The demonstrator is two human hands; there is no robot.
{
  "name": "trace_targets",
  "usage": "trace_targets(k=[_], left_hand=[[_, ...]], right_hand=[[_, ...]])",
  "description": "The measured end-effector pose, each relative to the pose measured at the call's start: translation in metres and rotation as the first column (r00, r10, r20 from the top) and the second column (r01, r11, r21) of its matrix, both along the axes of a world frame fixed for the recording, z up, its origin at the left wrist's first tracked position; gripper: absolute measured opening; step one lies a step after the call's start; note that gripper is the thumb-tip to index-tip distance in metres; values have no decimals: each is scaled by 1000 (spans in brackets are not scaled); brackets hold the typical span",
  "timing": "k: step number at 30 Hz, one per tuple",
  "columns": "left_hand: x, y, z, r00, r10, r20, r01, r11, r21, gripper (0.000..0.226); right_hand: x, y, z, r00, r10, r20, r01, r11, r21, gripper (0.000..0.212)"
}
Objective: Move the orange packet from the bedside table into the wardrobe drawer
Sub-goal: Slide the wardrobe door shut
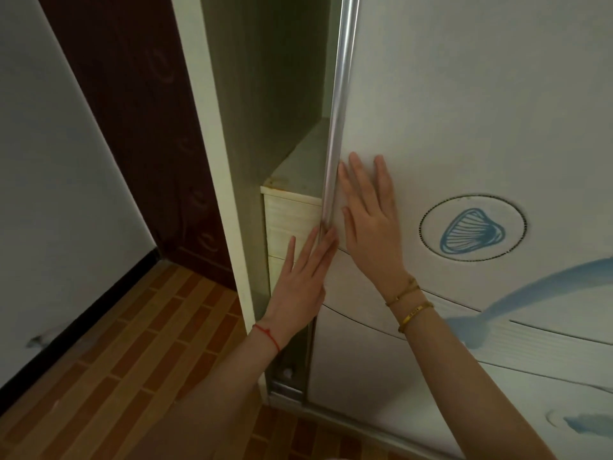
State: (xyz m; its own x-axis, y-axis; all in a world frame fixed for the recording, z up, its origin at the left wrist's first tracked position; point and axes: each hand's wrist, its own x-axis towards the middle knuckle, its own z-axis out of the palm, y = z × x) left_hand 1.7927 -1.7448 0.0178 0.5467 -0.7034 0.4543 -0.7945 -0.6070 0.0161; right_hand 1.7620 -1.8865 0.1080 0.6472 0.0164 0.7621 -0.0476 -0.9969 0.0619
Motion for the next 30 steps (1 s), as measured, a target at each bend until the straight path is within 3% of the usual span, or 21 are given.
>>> trace_targets(k=[9,19,25,30], left_hand=[[35,41,-7,999,-6,-45,2,996,-88,78],[89,100,-11,989,21,145,-25,999,27,77],[111,124,-3,983,-38,179,27,998,64,78],[121,131,1,975,-170,140,164,985,56,78]], right_hand=[[46,44,-2,999,44,3,-44,999,-2,56],[88,99,-5,999,16,51,-18,999,33,60],[95,132,0,998,-4,69,-8,985,172,64],[89,147,2,996,-84,-9,84,975,204,70]])
